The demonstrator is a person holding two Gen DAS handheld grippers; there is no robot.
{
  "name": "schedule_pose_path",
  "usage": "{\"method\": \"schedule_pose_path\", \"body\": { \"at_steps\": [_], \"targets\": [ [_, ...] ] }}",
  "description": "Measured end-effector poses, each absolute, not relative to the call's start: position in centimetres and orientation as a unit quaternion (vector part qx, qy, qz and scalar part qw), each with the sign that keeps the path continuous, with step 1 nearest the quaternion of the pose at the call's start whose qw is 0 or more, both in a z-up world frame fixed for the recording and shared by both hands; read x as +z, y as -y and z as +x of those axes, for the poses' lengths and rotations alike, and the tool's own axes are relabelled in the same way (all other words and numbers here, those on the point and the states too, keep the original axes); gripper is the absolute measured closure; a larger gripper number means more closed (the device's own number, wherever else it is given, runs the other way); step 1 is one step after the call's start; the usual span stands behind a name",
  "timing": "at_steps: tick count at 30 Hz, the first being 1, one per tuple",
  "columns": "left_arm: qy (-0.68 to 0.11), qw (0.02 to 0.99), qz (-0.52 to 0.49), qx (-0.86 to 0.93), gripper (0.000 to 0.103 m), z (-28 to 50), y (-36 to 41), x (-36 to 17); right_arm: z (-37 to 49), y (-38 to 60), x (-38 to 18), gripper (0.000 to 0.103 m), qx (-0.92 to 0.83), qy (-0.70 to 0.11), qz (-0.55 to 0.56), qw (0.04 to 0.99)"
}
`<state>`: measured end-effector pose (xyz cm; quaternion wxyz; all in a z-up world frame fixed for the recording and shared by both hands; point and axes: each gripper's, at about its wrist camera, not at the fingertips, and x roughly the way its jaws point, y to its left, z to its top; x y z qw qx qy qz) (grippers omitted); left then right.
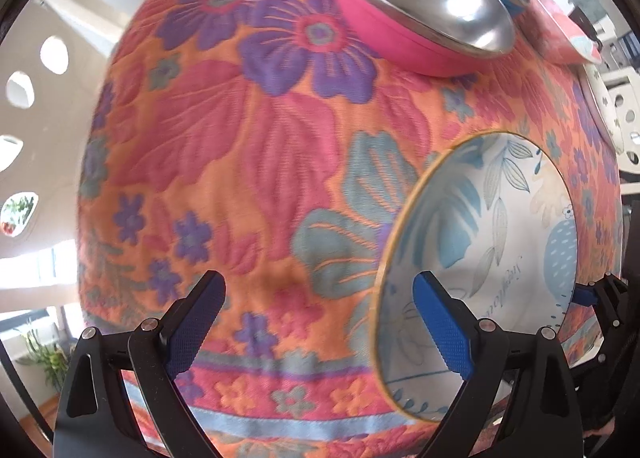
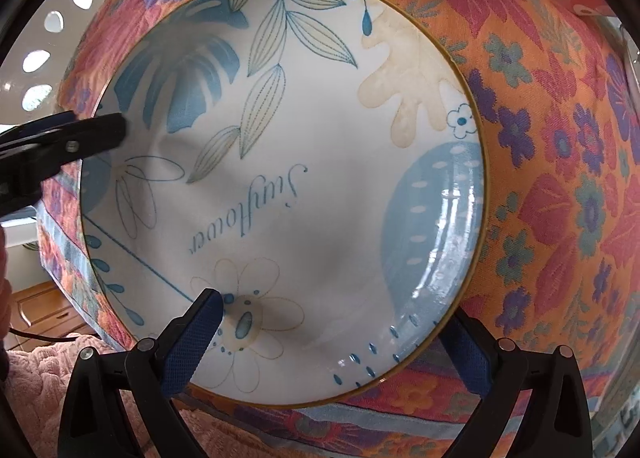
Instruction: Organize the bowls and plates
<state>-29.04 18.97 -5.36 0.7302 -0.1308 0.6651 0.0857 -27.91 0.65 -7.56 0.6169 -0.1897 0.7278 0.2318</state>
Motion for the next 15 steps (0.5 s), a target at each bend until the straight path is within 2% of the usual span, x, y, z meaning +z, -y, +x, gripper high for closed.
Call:
{"method": "schedule_pose_path", "body": {
  "at_steps": [9,15],
  "targets": [
    [-0.647,0.734,-0.172,0.116,0.009,-32.0,-23.8,-3.0,-26.2,-1.0,-6.2,0.012,0.180,-0.715,-0.267,0.620],
    [-0.635,0.739,-0.186,0.128,0.009,-33.0,-25.7,-1.6,-25.0,-1.0,-4.2,0.021,0.185,-0.715,-0.245,0.628]
  ]
}}
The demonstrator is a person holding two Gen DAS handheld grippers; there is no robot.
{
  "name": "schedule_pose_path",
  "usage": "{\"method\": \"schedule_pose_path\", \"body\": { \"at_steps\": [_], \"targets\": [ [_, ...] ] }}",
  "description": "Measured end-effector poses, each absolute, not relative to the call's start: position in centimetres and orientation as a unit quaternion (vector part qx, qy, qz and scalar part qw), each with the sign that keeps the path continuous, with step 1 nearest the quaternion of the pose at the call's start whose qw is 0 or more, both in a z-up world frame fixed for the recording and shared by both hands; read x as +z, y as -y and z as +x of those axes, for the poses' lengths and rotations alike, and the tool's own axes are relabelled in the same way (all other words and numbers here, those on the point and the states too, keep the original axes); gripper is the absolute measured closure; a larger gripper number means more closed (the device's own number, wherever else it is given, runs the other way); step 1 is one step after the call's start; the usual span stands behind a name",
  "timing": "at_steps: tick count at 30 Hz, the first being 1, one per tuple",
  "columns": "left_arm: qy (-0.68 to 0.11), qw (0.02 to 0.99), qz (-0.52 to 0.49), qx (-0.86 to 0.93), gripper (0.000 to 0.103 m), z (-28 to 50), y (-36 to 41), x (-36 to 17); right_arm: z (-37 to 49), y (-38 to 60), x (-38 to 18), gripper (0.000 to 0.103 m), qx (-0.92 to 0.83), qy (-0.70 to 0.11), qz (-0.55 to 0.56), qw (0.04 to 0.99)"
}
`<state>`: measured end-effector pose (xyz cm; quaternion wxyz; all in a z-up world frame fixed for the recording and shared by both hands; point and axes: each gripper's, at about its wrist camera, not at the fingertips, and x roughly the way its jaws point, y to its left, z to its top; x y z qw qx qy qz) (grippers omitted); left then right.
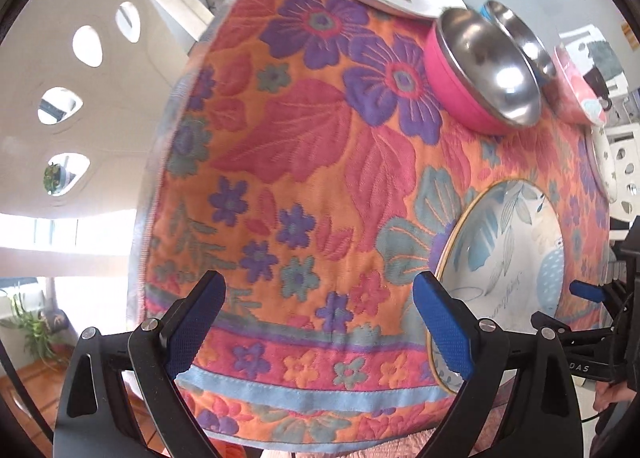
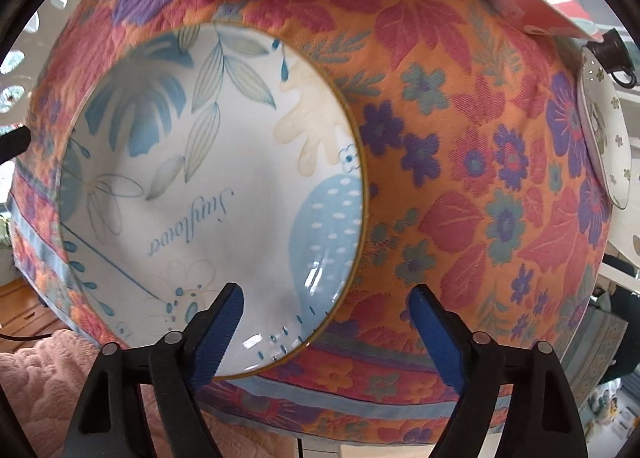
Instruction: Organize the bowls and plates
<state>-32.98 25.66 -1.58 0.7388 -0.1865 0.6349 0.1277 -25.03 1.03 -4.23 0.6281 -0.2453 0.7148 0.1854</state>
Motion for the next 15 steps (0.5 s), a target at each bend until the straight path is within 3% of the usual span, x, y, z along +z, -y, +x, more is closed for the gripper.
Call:
{"method": "schedule_pose_path", "body": {
  "at_steps": [8,15],
  "targets": [
    [-0.606,0.756,-0.201,0.144,0.009,-32.6,-28.5,2.8,-22.6,-1.2,2.1,0.034,0.198,-0.689,-0.206,0.666],
    [-0.557,0.787,-0.198,0.173,0.009,-29.0,-32.3,7.6,-18.4,-2.3,10.8,0.038,0.241,-0.620,-0.190,0.722]
  ]
}}
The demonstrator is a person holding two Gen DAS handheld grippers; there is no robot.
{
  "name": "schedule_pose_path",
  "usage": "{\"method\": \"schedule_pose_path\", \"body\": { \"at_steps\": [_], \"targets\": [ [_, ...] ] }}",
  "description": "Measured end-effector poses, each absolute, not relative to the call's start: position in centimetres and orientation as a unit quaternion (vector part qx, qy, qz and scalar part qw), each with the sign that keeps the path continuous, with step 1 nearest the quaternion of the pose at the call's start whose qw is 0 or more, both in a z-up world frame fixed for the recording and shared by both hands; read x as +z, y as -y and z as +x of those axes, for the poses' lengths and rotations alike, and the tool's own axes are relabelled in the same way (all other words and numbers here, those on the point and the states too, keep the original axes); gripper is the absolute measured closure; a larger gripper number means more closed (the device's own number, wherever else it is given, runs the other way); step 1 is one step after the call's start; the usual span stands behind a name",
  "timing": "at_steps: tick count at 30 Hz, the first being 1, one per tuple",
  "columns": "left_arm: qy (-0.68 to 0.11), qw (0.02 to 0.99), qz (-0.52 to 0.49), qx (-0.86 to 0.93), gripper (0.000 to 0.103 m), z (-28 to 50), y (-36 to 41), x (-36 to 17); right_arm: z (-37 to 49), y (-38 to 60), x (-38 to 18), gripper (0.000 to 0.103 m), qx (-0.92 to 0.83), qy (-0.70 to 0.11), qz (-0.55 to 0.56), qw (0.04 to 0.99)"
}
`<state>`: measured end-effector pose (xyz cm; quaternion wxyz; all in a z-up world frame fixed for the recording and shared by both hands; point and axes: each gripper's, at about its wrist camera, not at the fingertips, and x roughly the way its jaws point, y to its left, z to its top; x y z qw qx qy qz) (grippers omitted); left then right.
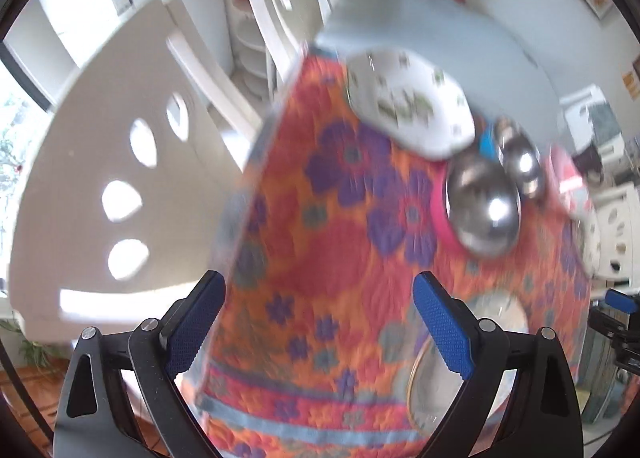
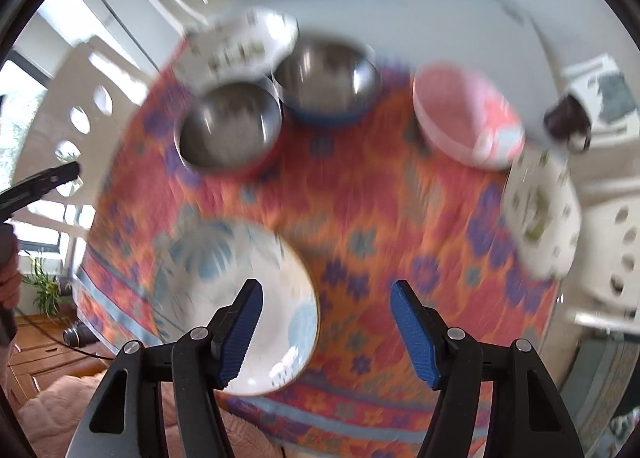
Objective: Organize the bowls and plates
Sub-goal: 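Move both grippers to the white square green-leaf dish rim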
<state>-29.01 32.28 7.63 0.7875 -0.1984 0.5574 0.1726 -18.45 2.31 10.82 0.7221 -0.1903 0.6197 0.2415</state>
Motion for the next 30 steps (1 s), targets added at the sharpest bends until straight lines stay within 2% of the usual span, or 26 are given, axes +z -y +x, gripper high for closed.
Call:
{"method": "schedule_pose_path", "body": {
  "at_steps": [8,14,18,27,30],
  "targets": [
    [-0.487,0.825,-0.199,0.205,0.009,-23.2,-36.0,13.9,-12.2,-6.8,20.2,0.048,0.333,-0.521,-0.164,0.768],
    [-0.452,0.838,-0.212,0.220,0.009,-18.1,-37.3,15.4,-6.8,-13.0,22.9,0.049,0.387,-0.463,-0.146,0.784],
    [-0.468,0.823,-0.232,0.223,0.009,-14.5,-37.8,12.5,-2.5,-16.6,19.7,0.048,0.390,-0.484,-0.122,0.774],
    [-0.542,0.768,-0.260,0.221,0.010,-9.6,-37.7,2.9,3.7,-20.9,7.6,0.048,0.369,-0.577,-0.101,0.722],
    [-0.567,0.743,-0.287,0.210,0.013,-8.9,-38.1,-0.3,4.9,-21.7,4.5,0.047,0.359,-0.594,-0.115,0.710]
  ]
}}
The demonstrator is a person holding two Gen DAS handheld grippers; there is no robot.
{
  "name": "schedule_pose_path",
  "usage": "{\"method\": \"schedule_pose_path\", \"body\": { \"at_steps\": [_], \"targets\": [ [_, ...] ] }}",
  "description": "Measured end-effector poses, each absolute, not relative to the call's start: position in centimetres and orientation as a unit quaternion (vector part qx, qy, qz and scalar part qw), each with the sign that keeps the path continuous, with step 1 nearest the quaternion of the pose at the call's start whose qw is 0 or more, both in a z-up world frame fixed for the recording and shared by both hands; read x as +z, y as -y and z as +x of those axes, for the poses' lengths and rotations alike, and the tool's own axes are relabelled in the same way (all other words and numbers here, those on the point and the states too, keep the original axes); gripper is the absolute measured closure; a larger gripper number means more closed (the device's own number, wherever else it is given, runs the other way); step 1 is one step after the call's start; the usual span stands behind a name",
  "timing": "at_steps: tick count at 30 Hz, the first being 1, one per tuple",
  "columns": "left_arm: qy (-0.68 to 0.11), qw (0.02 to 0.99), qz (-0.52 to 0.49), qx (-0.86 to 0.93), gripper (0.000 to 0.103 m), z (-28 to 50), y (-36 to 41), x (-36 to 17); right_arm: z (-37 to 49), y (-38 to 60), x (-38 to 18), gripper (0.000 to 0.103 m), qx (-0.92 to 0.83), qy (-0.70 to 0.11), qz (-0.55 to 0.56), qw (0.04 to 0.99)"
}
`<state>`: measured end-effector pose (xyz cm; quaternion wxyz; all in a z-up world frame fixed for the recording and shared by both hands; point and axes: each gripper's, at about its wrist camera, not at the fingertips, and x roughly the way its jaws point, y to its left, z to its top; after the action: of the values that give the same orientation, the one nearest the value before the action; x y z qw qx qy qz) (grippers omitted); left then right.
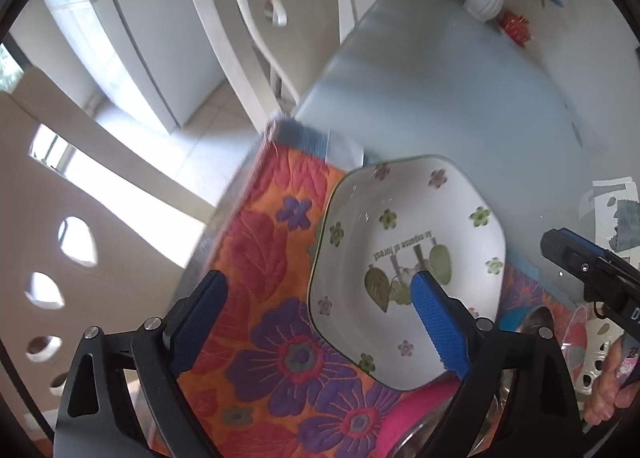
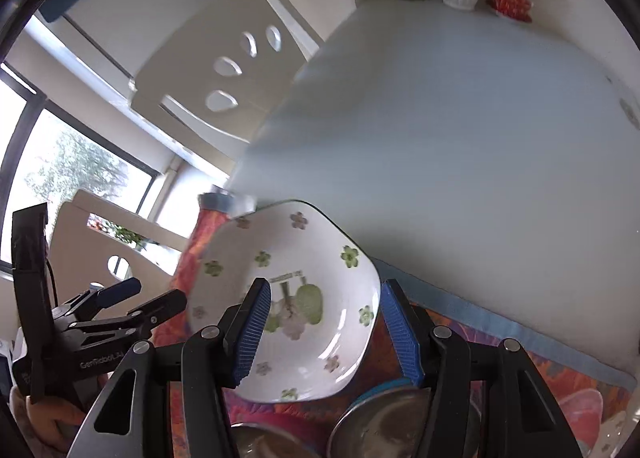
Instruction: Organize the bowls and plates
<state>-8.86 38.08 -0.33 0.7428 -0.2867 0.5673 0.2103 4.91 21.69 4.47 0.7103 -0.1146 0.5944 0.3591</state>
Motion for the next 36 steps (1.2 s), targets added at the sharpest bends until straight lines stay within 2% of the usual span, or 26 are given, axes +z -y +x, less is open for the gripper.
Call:
{"method": "schedule_pose_path", "body": {
  "at_steps": [6,11,22,26,31,36],
  "targets": [
    [-0.580,0.727,-0.306,0.204,0.017,-8.5,-38.5,-3.8,6.9,-21.8,-1.0,0.046,0.340,-0.646,-0.093,0.678],
    [-0.586,0.726,-0.301,0.198,0.026,-8.3,-37.7,-5.2,7.6,-21.8,-3.6,0.045,0.327,-0.661,-0.093,0.669],
    [-0.586,0.733,-0.277,0.205,0.026,-8.2,-36.5,-5.7,7.9,-22.6,-5.1,0.044,0.331,-0.663,-0.096,0.665],
    [-0.586,0.738,-0.261,0.210,0.025,-7.8,-35.9,-5.8,7.7,-22.9,-5.1,0.039,0.339,-0.658,-0.105,0.664],
    [-0.585,0.742,-0.255,0.202,0.016,-7.3,-35.2,-5.9,7.4,-23.6,-5.3,0.031,0.347,-0.653,-0.118,0.663],
    [-0.585,0.749,-0.239,0.198,0.004,-6.5,-34.3,-6.0,7.1,-24.0,-5.4,0.015,0.356,-0.643,-0.113,0.668]
  ]
}}
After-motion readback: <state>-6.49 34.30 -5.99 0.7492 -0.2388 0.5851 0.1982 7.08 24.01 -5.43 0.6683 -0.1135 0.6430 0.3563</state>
